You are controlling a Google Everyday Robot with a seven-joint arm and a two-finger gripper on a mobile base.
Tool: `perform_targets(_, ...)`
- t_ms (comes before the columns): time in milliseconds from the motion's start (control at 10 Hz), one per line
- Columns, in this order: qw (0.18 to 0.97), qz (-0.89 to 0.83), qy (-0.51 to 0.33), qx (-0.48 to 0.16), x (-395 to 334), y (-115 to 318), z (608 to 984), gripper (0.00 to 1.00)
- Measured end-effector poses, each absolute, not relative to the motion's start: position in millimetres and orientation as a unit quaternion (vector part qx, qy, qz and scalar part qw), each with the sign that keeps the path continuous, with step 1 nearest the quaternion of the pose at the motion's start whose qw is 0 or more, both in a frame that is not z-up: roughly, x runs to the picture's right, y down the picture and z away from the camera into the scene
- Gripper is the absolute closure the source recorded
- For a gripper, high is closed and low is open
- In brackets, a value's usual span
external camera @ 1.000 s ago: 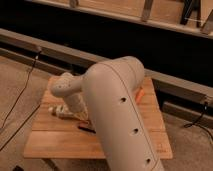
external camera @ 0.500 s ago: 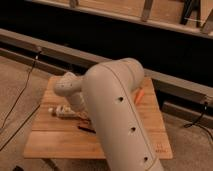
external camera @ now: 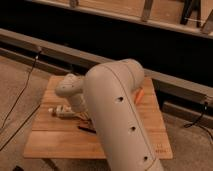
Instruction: Push the eraser across the table
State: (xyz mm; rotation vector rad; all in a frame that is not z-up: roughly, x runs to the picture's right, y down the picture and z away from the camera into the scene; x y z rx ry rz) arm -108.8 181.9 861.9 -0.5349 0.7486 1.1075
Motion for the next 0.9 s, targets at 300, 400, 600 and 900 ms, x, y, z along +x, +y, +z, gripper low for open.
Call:
perform_targets(300, 0.751, 0.5, 0.35, -0.254, -106.8, 194.1, 853.0, 1.0)
perform_targets(400, 0.75, 0.498, 0.353, -0.256, -106.3, 197.4, 849.7, 1.0)
perform_targets(600, 0.748, 0.493, 0.361, -0.259, -102.7, 205.2, 840.5, 1.0)
perform_targets(900, 0.743, 0.49, 0.377, -0.258, -91.4, 215.5, 825.0, 1.0)
